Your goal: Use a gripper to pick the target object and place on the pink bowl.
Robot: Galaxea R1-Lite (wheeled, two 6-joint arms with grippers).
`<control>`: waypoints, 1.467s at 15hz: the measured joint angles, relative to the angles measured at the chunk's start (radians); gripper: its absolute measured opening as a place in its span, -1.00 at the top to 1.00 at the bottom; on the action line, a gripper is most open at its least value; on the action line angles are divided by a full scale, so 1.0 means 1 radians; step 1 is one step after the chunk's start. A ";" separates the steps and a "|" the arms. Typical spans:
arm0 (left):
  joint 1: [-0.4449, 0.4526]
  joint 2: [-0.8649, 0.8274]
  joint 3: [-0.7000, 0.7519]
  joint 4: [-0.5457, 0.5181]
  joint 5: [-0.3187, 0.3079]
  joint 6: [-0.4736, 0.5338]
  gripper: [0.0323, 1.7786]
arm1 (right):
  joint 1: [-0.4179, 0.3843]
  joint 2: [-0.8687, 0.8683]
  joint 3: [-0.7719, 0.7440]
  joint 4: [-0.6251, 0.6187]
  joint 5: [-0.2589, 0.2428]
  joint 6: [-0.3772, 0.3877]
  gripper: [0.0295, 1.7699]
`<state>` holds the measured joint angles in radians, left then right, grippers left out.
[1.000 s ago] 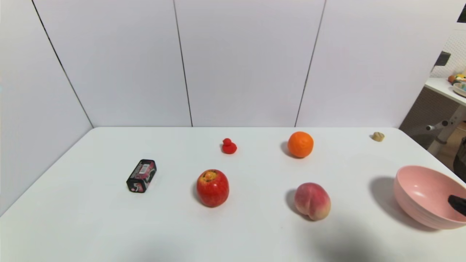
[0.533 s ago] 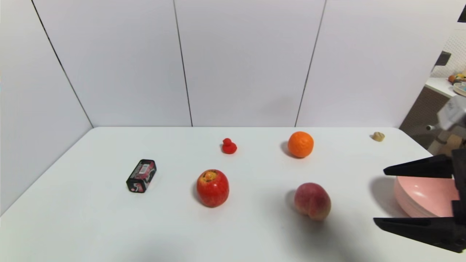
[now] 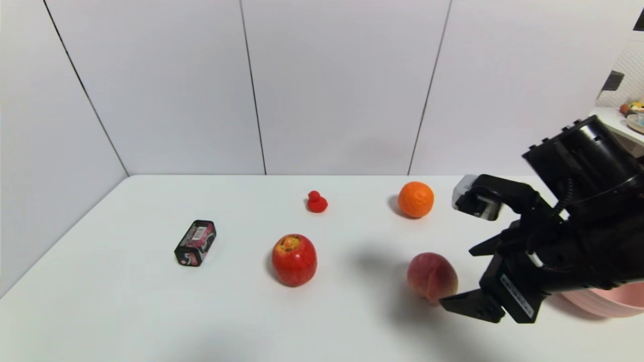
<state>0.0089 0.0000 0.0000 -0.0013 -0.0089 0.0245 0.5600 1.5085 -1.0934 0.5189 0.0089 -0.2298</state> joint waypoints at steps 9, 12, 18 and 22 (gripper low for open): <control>0.000 0.000 0.000 0.000 0.000 0.000 -0.90 | -0.024 0.175 -0.047 -0.046 -0.045 0.033 -0.92; 0.000 0.000 0.000 0.000 0.000 0.000 -0.90 | -0.020 0.210 -0.049 -0.060 -0.044 0.032 -0.92; 0.000 0.000 0.000 0.000 0.000 0.000 -0.90 | -0.040 0.251 -0.057 -0.065 -0.046 0.029 -0.92; 0.000 0.000 0.000 0.000 0.000 0.000 -0.90 | -0.061 0.249 -0.051 -0.064 -0.046 0.028 -0.92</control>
<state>0.0089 0.0000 0.0000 -0.0009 -0.0089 0.0240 0.4991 1.7579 -1.1440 0.4549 -0.0368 -0.2015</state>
